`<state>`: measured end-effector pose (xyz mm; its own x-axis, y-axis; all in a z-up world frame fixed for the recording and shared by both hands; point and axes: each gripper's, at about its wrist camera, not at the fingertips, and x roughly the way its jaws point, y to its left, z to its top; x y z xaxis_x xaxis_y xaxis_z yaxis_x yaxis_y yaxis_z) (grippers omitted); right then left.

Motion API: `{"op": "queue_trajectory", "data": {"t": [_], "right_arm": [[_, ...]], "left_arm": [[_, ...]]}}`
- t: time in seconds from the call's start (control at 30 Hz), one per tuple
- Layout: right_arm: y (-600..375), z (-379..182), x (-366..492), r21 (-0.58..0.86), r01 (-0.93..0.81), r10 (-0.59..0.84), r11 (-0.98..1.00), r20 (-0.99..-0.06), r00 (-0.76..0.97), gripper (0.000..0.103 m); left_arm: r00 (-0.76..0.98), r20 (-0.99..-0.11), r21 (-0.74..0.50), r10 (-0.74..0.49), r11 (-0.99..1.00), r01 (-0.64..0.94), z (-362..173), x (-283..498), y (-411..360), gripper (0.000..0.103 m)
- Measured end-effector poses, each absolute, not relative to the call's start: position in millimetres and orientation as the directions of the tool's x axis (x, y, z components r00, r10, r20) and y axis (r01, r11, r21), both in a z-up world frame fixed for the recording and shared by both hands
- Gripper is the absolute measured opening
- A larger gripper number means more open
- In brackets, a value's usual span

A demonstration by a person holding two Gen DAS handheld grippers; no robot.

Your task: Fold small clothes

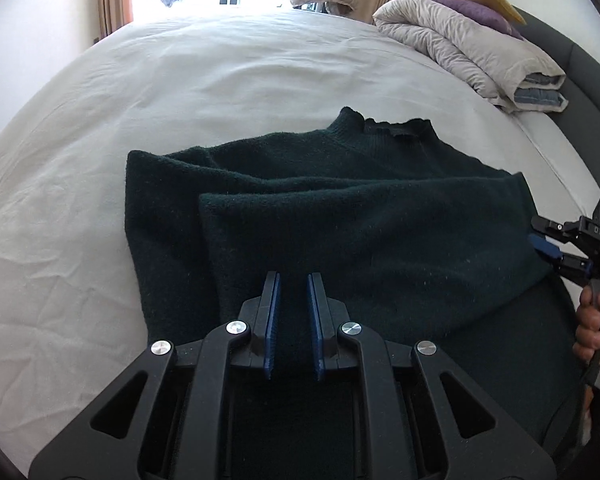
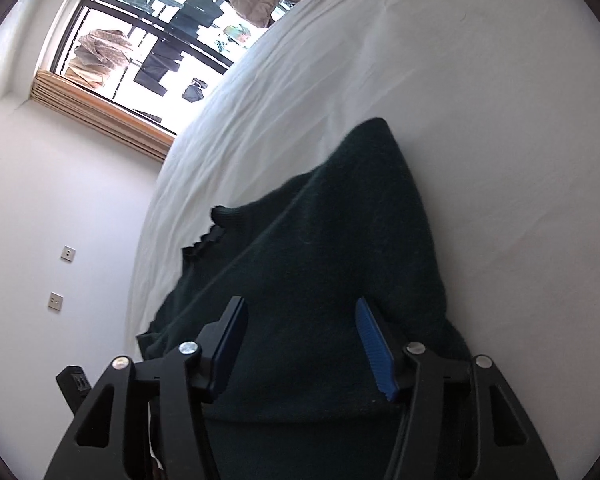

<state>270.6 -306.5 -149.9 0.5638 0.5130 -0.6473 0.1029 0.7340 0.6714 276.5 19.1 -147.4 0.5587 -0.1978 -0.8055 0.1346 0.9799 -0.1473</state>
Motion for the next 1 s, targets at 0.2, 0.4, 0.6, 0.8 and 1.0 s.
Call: {"op": "queue_trajectory", "data": {"t": [0.2, 0.4, 0.6, 0.8, 1.0], "right_arm": [[-333.7, -138.1, 250.3, 0.696, 0.091, 0.505, 0.712, -0.598, 0.623, 0.045], [-323.5, -110.0, 266.6, 0.714, 0.009, 0.541, 0.700, -0.539, 0.646, 0.065], [-321.3, -142.7, 254.7, 0.672, 0.011, 0.535, 0.740, -0.599, 0.596, 0.056], [-348.9, -119.3, 200.9, 0.609, 0.110, 0.414, 0.785, -0.650, 0.638, 0.063], [-325.8, -89.5, 192.0, 0.688, -0.039, 0.528, 0.725, -0.518, 0.673, 0.070]], "left_arm": [[0.548, -0.805, -0.189, -0.229, 0.973, 0.130, -149.9, 270.8, 26.2, 0.013], [0.562, -0.791, -0.213, -0.243, 0.970, 0.120, -152.8, 267.3, 30.7, 0.013], [0.576, -0.773, -0.235, -0.266, 0.963, 0.130, -153.7, 262.2, 36.2, 0.013], [0.592, -0.770, -0.249, -0.241, 0.966, 0.070, -140.2, 242.2, 42.3, 0.014], [0.592, -0.767, -0.293, -0.248, 0.956, 0.021, -134.8, 207.7, 49.6, 0.014]]}}
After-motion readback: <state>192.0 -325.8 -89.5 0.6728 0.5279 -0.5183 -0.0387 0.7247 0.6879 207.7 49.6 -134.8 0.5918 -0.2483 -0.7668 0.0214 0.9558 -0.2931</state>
